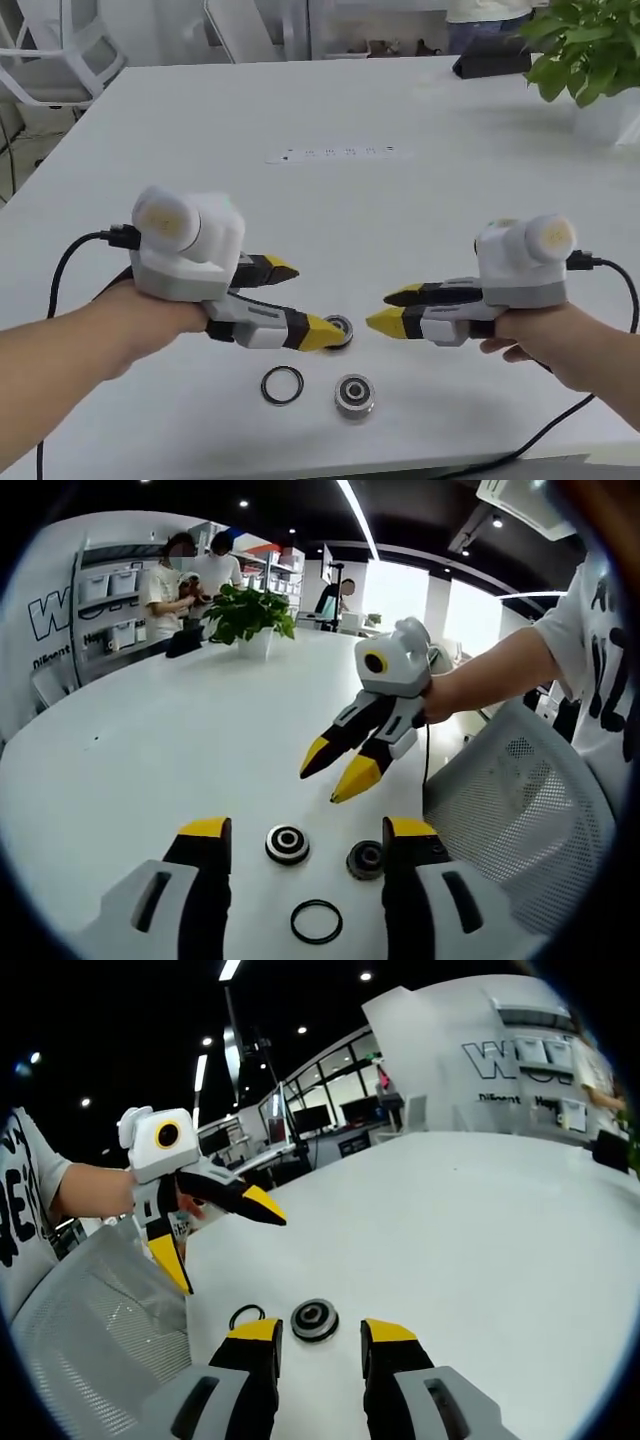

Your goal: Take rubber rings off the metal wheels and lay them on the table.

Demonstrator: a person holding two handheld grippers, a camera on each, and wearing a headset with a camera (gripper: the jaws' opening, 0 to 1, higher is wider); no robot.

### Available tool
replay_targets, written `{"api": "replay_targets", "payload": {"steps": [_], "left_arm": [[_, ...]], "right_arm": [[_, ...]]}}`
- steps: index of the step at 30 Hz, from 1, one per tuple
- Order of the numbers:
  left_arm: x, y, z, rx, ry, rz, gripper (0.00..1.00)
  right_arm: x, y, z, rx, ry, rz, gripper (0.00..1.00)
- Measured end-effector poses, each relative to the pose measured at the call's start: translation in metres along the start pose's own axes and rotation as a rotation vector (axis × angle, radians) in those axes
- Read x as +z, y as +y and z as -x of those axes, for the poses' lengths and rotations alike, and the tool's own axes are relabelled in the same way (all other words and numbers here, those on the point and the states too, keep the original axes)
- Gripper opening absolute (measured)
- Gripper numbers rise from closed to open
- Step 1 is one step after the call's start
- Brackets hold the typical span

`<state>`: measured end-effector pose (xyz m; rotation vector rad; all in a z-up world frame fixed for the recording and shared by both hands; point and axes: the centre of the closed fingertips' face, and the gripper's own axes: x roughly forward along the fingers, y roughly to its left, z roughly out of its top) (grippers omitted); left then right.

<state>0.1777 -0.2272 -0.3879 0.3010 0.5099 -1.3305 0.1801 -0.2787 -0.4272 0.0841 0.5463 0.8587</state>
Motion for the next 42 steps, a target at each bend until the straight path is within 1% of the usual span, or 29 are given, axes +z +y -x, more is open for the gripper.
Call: {"api": "replay_targets", "payload": {"steps": [8,14,16,20,25,31,42], "left_arm": [[-0.002,0.004,-0.01,-0.004,0.009,0.004,0.57],[-0.003,0.008,-0.018,-0.006,0.013,0.004,0.55],[-0.005,0.009,-0.02,-0.009,0.017,0.006,0.54],[-0.014,0.012,-0.025,-0.012,0.041,0.001,0.51],[-0.022,0.016,-0.03,-0.015,0.059,0.007,0.48],[-0.03,0.017,-0.037,-0.017,0.079,0.01,0.42],[-0.036,0.015,-0.047,-0.036,0.103,0.019,0.27]], "right_arm": [[0.001,-0.005,-0.005,-0.004,0.003,0.015,0.31],[-0.003,-0.008,-0.009,-0.007,0.014,0.034,0.32],[-0.006,-0.008,-0.01,-0.007,0.023,0.041,0.32],[-0.013,-0.008,-0.014,-0.004,0.05,0.064,0.33],[-0.018,-0.005,-0.019,0.007,0.063,0.074,0.33],[-0.024,-0.004,-0.023,0.014,0.084,0.089,0.32],[-0.027,-0.003,-0.026,0.021,0.094,0.089,0.33]]}}
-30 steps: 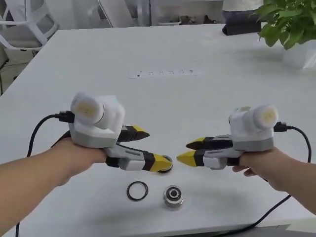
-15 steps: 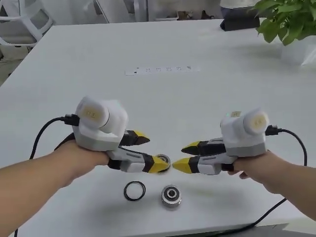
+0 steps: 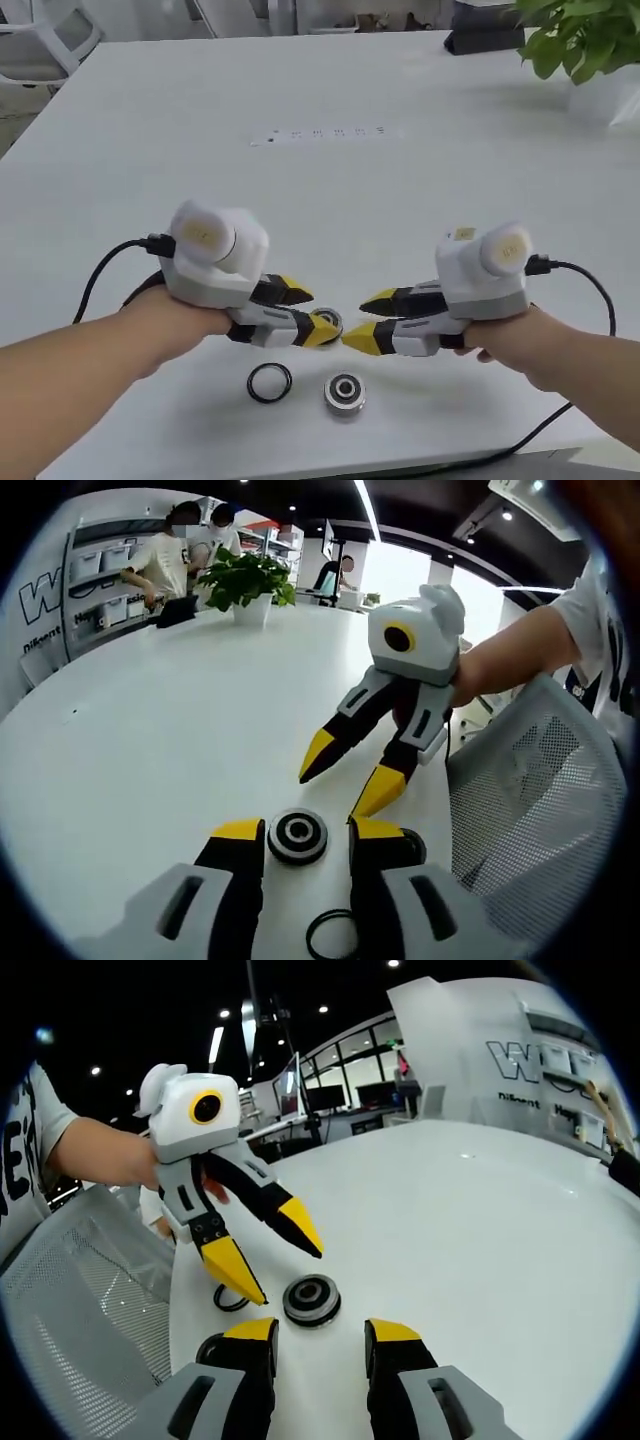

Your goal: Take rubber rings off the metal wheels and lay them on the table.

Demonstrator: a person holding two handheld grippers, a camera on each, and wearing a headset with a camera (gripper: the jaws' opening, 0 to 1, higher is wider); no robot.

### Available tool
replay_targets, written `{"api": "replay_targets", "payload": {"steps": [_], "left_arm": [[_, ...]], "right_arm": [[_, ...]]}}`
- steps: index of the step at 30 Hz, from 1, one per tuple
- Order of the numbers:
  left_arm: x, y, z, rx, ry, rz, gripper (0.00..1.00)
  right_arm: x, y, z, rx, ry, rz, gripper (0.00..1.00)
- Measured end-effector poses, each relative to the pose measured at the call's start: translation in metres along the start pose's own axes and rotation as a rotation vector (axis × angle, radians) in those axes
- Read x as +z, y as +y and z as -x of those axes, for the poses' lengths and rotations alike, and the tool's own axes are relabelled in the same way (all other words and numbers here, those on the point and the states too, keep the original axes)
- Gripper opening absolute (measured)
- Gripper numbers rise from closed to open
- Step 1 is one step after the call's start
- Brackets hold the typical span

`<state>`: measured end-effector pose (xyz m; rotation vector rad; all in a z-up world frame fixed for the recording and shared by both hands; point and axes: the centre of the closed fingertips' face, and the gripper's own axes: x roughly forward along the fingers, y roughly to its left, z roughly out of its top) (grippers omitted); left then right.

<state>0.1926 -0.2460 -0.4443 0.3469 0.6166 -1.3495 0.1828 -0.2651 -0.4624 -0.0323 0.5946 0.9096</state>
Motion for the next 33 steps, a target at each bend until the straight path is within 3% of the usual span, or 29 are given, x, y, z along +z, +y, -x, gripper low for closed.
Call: {"api": "replay_targets", "payload": {"steps": [17,23,33], "left_arm": [[-0.012,0.003,-0.01,0.025,0.053,-0.052,0.1],[-0.012,0.004,-0.012,0.061,0.071,-0.14,0.07],[-0.011,0.005,-0.012,0.081,0.064,-0.122,0.07]], "right_arm": [[-0.003,0.0,0.002,-0.004,0.002,0.001,0.33],[-0.001,0.001,0.0,0.0,0.001,0.007,0.33],[0.001,0.006,-0.01,0.019,0.019,0.04,0.32]]}}
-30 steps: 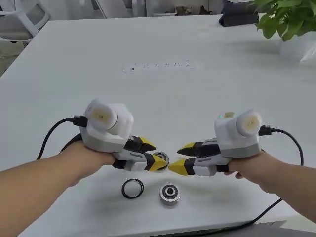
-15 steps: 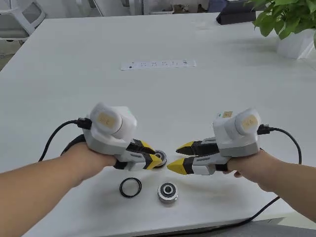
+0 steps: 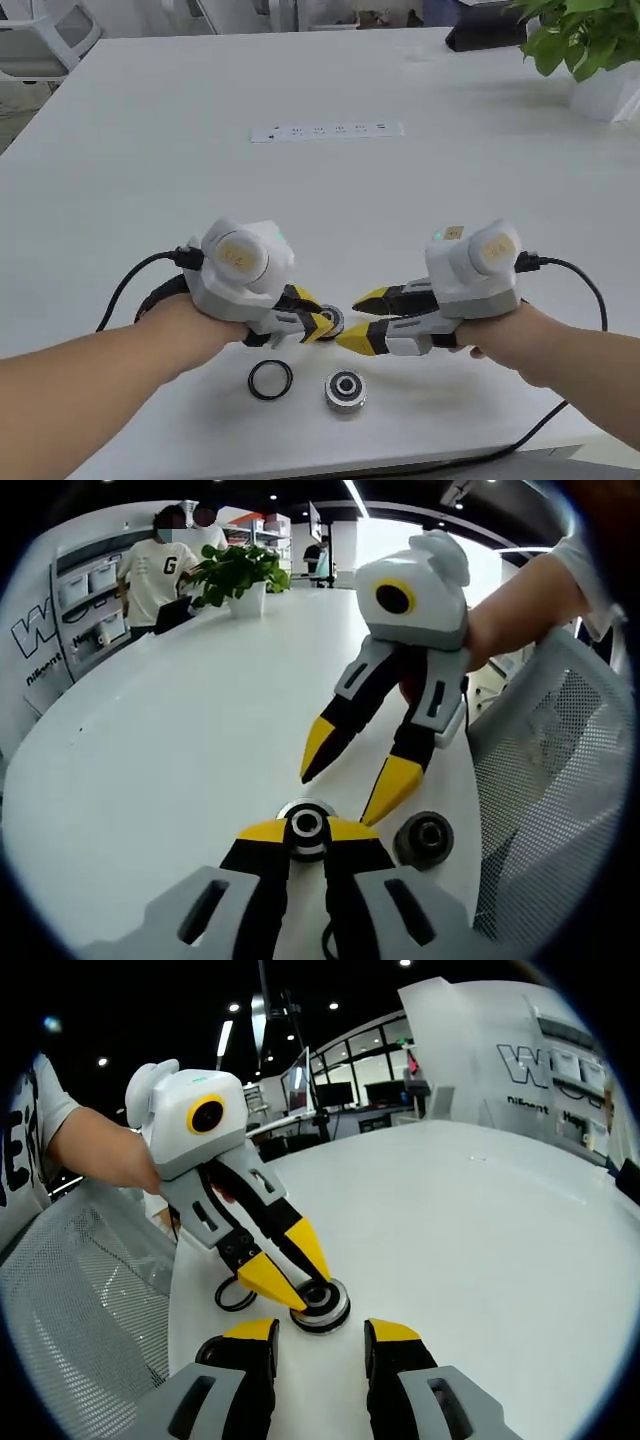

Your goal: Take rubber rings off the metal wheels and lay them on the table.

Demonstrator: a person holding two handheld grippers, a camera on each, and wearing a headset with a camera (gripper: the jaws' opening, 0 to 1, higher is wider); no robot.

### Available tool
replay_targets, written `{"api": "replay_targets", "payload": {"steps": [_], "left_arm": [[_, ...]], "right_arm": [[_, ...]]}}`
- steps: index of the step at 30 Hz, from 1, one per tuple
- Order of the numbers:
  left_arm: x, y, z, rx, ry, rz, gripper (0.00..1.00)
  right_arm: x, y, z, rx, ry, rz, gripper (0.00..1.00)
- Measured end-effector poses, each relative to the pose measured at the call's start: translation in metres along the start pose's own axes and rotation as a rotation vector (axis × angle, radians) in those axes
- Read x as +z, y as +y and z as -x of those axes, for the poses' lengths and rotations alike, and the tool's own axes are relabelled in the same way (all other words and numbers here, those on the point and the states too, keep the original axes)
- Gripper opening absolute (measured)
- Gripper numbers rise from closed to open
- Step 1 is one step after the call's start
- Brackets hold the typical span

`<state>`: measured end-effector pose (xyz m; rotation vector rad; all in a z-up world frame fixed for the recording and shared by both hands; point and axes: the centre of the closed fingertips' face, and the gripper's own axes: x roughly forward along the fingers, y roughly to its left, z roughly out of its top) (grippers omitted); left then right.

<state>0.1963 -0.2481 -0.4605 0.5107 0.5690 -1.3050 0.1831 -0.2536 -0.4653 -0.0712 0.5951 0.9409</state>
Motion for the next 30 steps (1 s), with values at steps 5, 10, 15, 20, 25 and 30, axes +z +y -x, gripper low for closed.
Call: {"api": "replay_targets", "payload": {"steps": [5,10,15,20,25,30], "left_arm": [[0.0,0.0,0.0,0.01,-0.006,0.015,0.07],[0.0,0.0,0.0,0.018,-0.009,0.021,0.07],[0.0,0.0,0.0,0.026,-0.009,0.028,0.07],[0.0,0.0,0.0,0.034,-0.015,0.035,0.07],[0.0,0.0,0.0,0.033,-0.012,0.033,0.07],[0.0,0.0,-0.001,0.039,-0.018,0.036,0.07]], "right_arm": [[-0.002,0.001,-0.007,0.004,0.02,0.026,0.32],[-0.001,0.0,-0.011,-0.002,0.032,0.043,0.32],[0.0,-0.004,-0.015,-0.01,0.036,0.044,0.31],[-0.001,-0.004,-0.018,-0.015,0.04,0.047,0.31],[-0.002,0.0,-0.018,-0.005,0.043,0.054,0.26],[-0.003,0.0,-0.015,-0.01,0.047,0.058,0.24]]}}
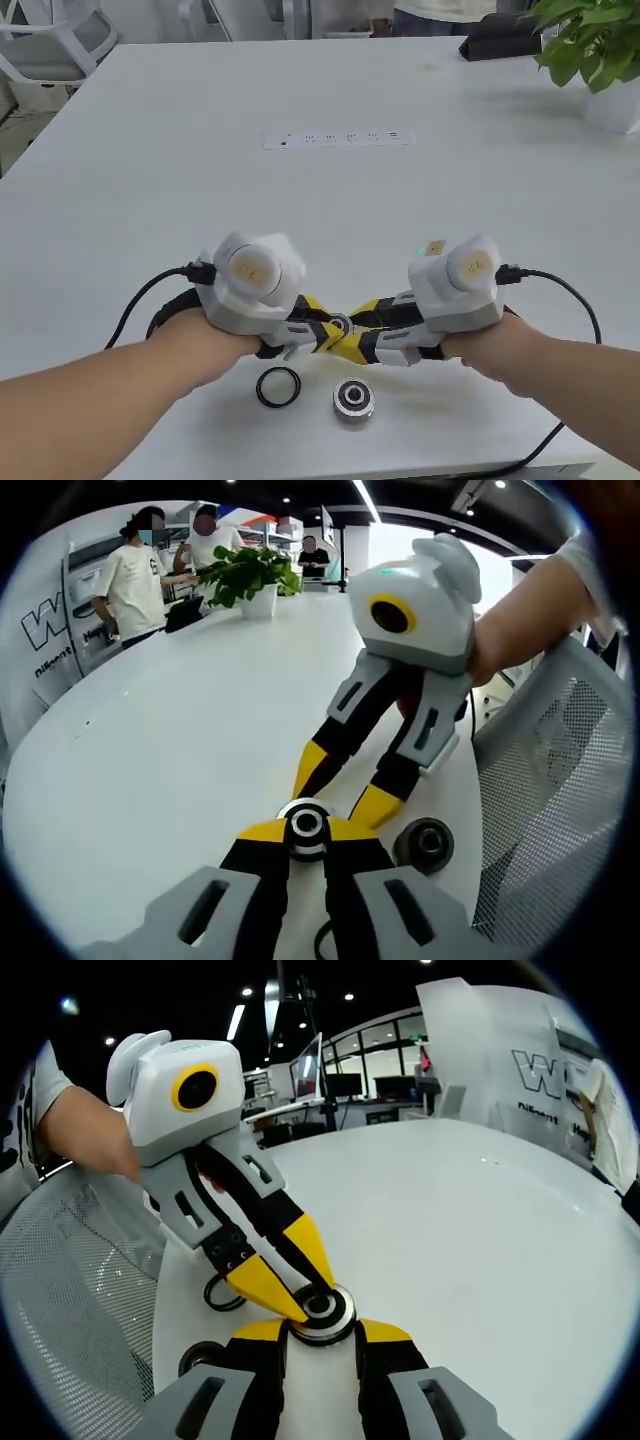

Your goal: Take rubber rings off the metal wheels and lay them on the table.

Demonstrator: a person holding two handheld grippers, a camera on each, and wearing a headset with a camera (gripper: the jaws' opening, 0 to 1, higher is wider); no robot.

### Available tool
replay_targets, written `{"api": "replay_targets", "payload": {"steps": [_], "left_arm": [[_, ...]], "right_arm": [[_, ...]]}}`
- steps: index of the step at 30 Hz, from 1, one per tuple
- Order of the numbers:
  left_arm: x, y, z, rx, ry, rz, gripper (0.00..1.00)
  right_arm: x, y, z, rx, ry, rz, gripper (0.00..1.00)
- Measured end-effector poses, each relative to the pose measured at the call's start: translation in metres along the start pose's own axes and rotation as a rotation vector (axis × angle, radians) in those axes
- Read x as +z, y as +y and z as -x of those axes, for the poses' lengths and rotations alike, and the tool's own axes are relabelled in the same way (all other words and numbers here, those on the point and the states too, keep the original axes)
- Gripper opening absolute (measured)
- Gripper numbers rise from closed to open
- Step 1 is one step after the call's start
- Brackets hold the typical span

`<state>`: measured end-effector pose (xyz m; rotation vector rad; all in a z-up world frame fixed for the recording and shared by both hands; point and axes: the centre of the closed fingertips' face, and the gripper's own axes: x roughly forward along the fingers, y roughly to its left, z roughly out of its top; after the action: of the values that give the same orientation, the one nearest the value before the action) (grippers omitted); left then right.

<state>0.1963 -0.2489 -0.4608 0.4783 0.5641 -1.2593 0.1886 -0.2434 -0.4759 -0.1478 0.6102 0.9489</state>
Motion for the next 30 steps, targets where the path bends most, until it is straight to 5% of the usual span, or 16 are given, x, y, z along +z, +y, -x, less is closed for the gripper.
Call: {"api": "replay_targets", "payload": {"steps": [17,30], "left_arm": [[-0.0006,0.0004,0.0001,0.009,0.001,0.004,0.07],[-0.001,0.0006,-0.0001,0.016,0.004,0.01,0.07]], "right_arm": [[-0.0076,-0.0024,0.0074,-0.022,0.04,0.041,0.12],[-0.0107,-0.0036,0.0081,-0.022,0.04,-0.05,0.04]]}}
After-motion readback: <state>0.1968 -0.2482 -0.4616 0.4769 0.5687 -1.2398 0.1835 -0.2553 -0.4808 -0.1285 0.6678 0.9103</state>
